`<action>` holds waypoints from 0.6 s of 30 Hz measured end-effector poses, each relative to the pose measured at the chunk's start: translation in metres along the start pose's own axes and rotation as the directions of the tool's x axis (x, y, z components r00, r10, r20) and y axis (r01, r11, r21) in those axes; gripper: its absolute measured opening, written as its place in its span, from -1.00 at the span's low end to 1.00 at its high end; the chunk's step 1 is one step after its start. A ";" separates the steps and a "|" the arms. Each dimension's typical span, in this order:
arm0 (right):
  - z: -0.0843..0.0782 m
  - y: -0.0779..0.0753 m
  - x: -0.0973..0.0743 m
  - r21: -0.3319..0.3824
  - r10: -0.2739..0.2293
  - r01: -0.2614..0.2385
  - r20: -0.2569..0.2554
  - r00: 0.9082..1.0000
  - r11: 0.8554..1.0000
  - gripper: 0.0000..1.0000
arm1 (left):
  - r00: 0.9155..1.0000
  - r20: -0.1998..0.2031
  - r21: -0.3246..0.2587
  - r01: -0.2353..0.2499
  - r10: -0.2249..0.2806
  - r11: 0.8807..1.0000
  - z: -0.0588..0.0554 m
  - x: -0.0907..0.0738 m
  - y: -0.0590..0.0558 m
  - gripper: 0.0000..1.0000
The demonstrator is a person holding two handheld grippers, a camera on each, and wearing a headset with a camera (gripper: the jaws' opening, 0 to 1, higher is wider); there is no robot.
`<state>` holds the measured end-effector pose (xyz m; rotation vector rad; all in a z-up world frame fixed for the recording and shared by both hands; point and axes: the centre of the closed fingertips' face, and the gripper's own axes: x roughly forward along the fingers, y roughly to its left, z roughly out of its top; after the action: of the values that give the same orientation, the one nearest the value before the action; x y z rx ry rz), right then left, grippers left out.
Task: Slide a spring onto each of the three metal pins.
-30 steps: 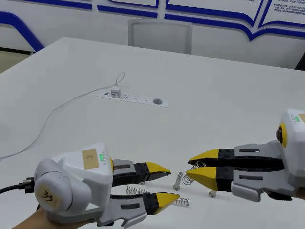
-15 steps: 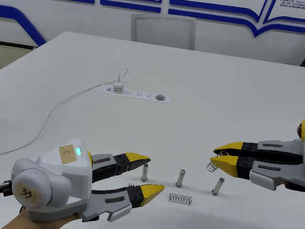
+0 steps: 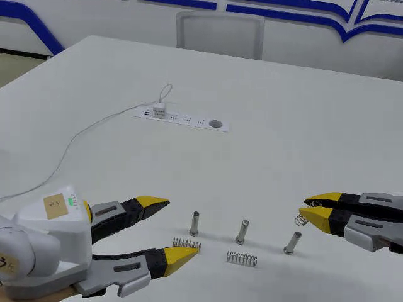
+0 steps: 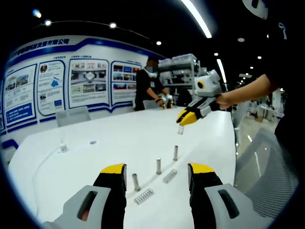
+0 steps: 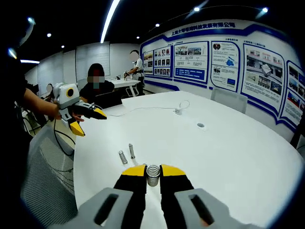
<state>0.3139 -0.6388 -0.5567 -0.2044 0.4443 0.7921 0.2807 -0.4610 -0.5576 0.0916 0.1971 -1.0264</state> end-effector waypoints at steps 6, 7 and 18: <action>-0.013 -0.014 0.002 0.032 -0.045 0.045 -0.014 0.999 0.998 -0.79 | 0.999 -0.016 -0.014 -0.036 0.036 0.999 -0.008 -0.003 0.002 0.22; -0.015 -0.015 0.003 0.038 -0.049 0.049 -0.018 0.999 0.998 -0.79 | 0.999 -0.014 -0.019 -0.045 0.044 0.999 -0.008 -0.004 0.002 0.26; -0.031 -0.021 0.013 0.080 -0.075 0.078 -0.042 0.996 0.994 -0.79 | 0.994 -0.023 -0.059 -0.112 0.110 0.992 -0.018 -0.013 0.010 0.67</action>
<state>0.3276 -0.6560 -0.5903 -0.1602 0.5022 0.6947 0.2809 -0.4423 -0.5725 0.0578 0.2384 -0.9083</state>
